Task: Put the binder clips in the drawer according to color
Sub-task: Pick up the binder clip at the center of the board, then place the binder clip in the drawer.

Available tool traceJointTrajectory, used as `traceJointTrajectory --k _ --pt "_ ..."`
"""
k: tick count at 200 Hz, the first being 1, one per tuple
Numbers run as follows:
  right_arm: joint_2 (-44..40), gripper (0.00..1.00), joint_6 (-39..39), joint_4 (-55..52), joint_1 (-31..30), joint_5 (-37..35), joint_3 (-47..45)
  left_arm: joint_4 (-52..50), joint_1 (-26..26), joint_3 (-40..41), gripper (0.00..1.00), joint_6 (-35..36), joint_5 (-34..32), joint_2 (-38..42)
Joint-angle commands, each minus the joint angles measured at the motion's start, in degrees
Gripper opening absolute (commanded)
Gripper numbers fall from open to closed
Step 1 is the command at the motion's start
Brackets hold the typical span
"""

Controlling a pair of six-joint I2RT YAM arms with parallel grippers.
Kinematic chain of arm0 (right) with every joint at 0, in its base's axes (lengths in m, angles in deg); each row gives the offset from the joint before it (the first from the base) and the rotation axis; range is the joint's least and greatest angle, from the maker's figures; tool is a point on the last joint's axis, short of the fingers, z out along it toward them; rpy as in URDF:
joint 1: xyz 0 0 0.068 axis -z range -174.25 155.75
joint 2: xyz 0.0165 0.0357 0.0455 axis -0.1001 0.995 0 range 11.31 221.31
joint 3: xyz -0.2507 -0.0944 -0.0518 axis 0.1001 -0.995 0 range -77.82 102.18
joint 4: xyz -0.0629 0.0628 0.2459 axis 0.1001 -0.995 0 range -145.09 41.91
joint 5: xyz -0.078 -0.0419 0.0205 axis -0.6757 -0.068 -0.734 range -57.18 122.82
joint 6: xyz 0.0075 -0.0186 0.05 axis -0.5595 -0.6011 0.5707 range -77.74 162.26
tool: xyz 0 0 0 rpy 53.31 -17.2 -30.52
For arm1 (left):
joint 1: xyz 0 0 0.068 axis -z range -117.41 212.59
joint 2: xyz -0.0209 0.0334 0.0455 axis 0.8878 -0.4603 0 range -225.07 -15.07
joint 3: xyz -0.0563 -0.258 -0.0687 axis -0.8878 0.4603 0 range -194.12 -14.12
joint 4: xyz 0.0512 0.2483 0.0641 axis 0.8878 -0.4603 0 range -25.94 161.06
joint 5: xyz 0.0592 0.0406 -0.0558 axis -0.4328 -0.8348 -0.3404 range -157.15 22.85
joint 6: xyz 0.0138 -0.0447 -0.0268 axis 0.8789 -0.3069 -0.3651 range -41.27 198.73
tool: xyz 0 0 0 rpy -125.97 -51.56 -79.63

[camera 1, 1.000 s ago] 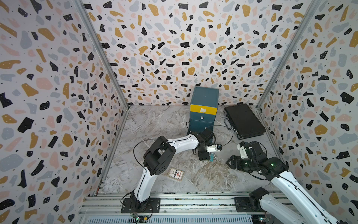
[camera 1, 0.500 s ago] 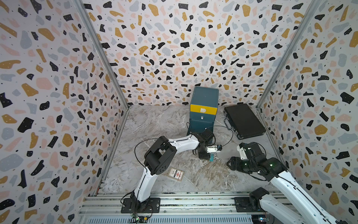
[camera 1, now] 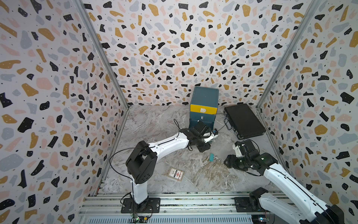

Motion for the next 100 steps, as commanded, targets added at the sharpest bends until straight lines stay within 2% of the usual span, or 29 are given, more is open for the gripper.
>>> traceJointTrajectory --k 1,41,81,100 --pt "0.99 0.63 0.04 1.93 -0.21 -0.01 2.83 1.69 -3.8 -4.37 0.12 -16.27 -2.84 0.13" --pt "0.63 0.63 0.15 1.94 -0.23 -0.5 2.71 -6.36 -6.22 -17.56 0.14 -24.01 -7.47 -9.01" --pt "0.22 0.63 0.33 2.03 -0.26 -0.63 1.91 -11.14 -7.32 -27.95 0.26 -24.81 -7.19 -18.6" --pt "0.28 0.63 0.16 2.07 -0.21 -0.92 1.85 -12.21 -7.59 -28.88 0.34 -25.22 -7.36 -19.49"
